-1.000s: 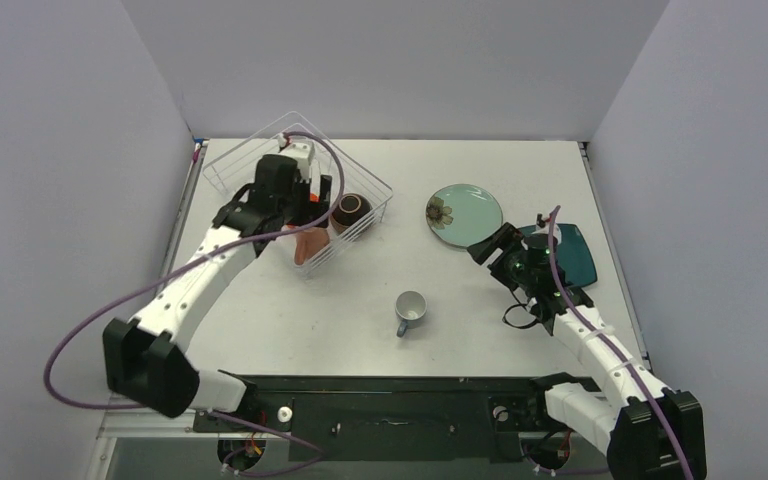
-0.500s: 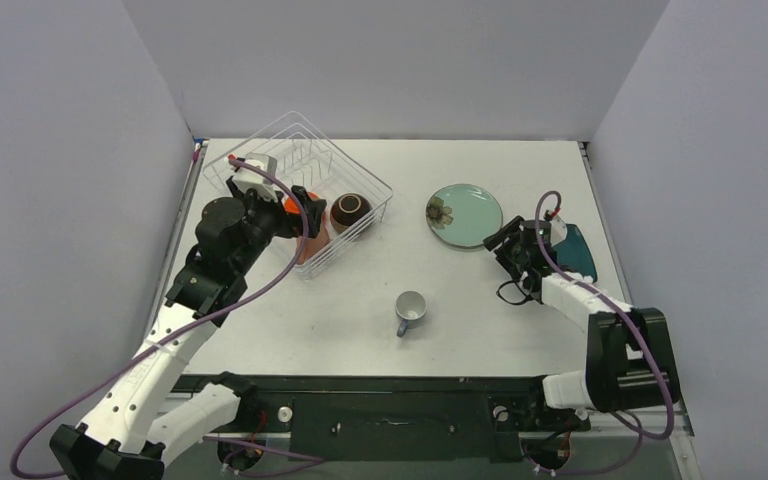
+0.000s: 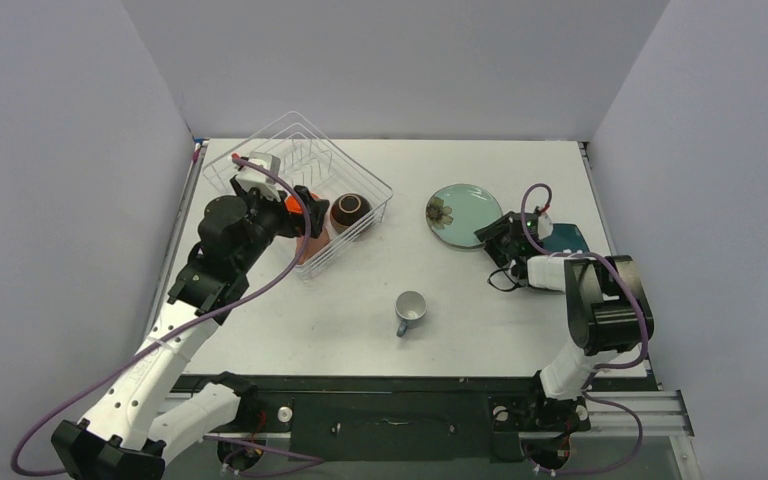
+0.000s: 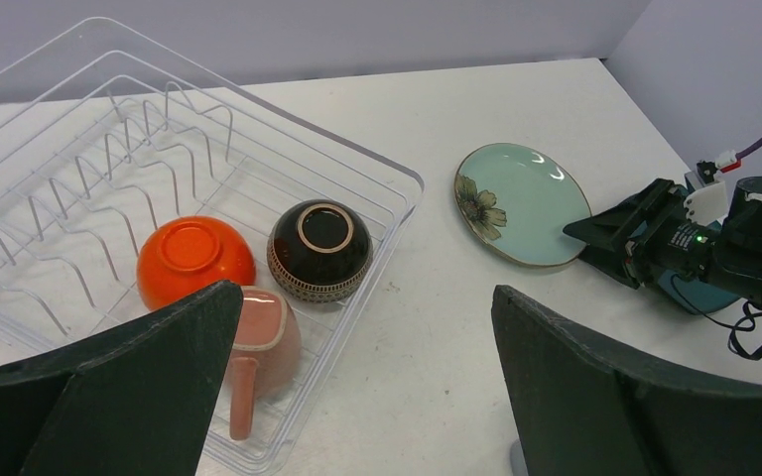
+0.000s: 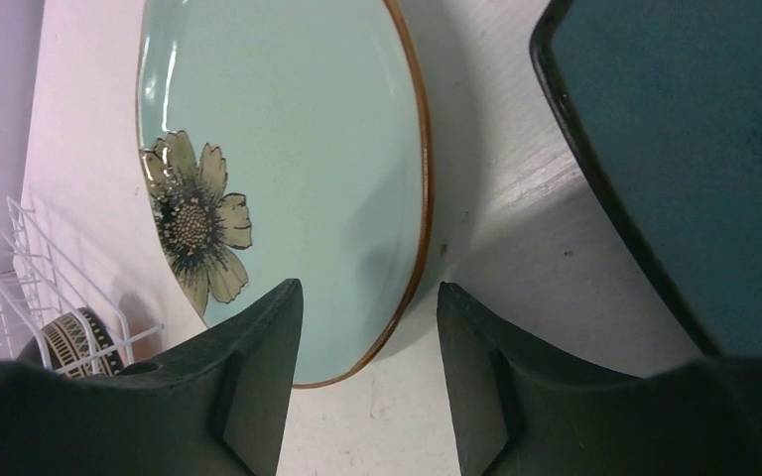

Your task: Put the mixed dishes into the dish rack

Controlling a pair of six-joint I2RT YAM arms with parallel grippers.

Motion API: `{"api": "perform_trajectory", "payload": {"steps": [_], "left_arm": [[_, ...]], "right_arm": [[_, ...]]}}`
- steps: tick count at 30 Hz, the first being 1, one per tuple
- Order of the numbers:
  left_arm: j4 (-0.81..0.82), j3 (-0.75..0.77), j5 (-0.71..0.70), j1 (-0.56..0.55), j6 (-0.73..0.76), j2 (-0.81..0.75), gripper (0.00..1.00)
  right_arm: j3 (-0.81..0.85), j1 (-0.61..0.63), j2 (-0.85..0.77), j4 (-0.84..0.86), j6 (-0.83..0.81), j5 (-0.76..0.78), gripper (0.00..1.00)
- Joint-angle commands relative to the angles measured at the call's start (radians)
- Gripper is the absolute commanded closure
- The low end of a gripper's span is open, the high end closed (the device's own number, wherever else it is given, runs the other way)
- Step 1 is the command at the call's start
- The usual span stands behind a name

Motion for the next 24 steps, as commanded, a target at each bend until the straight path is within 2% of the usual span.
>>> {"api": "perform_trajectory", "payload": {"steps": [1, 5, 14, 24], "left_arm": [[0.050, 0.020, 0.020, -0.002, -0.019, 0.011, 0.04], [0.050, 0.022, 0.049, -0.001, -0.022, 0.016, 0.04], [0.048, 0.021, 0.046, 0.000, -0.020, 0.031, 0.04], [0.050, 0.023, 0.072, 0.015, -0.042, 0.067, 0.04]], "right_arm": [[0.056, -0.011, 0.056, 0.072, 0.019, 0.000, 0.56], [0.068, -0.017, 0.090, 0.064, 0.001, 0.034, 0.61], [0.049, -0.022, 0.123, 0.125, -0.034, 0.021, 1.00], [-0.067, -0.074, -0.039, 0.196, -0.002, -0.141, 1.00]]}}
